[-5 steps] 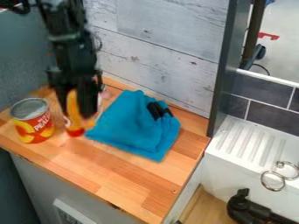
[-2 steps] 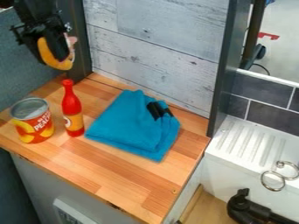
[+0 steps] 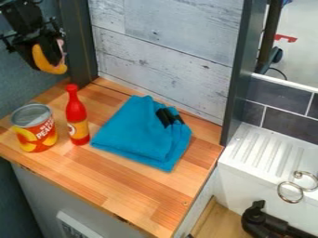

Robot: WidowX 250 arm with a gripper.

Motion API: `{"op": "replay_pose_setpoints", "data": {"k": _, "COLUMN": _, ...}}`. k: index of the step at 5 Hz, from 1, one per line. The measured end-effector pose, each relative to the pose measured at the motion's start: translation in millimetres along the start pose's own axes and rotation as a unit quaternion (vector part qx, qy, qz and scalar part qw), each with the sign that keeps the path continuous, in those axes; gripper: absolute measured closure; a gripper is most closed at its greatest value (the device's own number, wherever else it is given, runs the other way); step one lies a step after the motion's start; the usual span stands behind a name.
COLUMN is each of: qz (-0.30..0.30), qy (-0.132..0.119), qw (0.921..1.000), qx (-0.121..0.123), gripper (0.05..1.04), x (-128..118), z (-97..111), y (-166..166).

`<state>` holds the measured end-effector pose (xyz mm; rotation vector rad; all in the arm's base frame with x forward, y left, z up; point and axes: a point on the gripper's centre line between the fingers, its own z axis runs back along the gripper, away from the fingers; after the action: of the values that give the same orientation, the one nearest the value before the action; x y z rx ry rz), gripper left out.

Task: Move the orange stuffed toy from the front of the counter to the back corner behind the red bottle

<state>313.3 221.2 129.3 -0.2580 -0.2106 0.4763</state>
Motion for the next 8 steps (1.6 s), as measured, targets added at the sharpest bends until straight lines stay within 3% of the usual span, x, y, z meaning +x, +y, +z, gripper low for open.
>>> {"op": "replay_pose_setpoints", "data": {"k": 1, "qz": 0.012, "qy": -0.02, "qw": 0.9997, "qx": 0.004, "gripper": 0.574, "x": 13, "z": -7, "y": 5}}
{"op": "replay_pose_setpoints", "data": {"k": 2, "qz": 0.034, "qy": -0.006, "qw": 0.9994, "qx": 0.002, "gripper": 0.574, "x": 20, "z": -26, "y": 11}}
{"op": "replay_pose_setpoints", "data": {"k": 4, "qz": 0.048, "qy": 0.034, "qw": 0.9979, "qx": 0.027, "gripper": 0.574, "x": 31, "z": -80, "y": 2}}
{"op": "replay_pose_setpoints", "data": {"k": 6, "qz": 0.092, "qy": 0.056, "qw": 0.9939, "qx": 0.023, "gripper": 0.574, "x": 35, "z": -113, "y": 6}}
{"op": "replay_pose_setpoints", "data": {"k": 7, "qz": 0.109, "qy": 0.07, "qw": 0.9914, "qx": 0.023, "gripper": 0.569, "x": 32, "z": -121, "y": 8}}
{"op": "replay_pose_setpoints", "data": {"k": 8, "qz": 0.107, "qy": 0.078, "qw": 0.9911, "qx": 0.018, "gripper": 0.497, "x": 32, "z": -124, "y": 7}}
